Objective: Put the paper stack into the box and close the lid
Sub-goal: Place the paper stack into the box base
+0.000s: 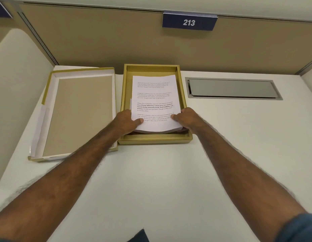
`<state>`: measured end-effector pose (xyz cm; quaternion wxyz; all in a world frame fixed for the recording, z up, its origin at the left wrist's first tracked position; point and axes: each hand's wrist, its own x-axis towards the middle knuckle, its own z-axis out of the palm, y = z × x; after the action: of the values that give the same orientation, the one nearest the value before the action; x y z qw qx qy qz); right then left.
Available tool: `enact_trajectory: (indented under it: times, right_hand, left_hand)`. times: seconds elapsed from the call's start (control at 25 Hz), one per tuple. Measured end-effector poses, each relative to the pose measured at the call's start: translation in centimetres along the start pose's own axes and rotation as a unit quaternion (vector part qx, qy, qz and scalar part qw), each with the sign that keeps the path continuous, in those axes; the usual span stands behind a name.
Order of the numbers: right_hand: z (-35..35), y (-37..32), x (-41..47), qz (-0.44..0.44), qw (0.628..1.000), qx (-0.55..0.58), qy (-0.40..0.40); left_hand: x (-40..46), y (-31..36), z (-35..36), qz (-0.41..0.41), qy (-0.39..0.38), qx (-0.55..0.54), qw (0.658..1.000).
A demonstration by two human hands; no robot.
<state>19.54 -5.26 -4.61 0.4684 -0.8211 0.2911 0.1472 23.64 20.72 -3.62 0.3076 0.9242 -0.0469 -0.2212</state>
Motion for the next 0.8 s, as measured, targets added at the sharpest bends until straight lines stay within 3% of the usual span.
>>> enact_trajectory:
  times: [0.12, 0.32, 0.52, 0.68, 0.8]
  right_hand:
    - [0.0, 0.1, -0.5, -0.008, 1.0, 0.013, 0.001]
    - [0.6, 0.1, -2.2, -0.059, 0.998, 0.02, 0.005]
    - [1.5, 0.0, -2.5, -0.059, 0.996, 0.061, 0.015]
    - [1.4, 0.6, -2.5, -0.055, 0.997, 0.025, 0.045]
    - [1.0, 1.1, -2.8, -0.077, 0.996, -0.031, 0.016]
  left_hand:
    - [-0.9, 0.1, 0.0, 0.002, -0.002, 0.105, 0.994]
    - [-2.2, 1.1, 0.9, 0.013, -0.02, 0.182, 0.983]
    - [-2.5, 1.4, 1.2, 0.021, -0.012, 0.221, 0.975]
    - [-2.5, 0.9, 1.4, 0.038, -0.005, 0.227, 0.973]
    - [-2.5, 0.7, 1.4, 0.043, -0.002, 0.223, 0.974]
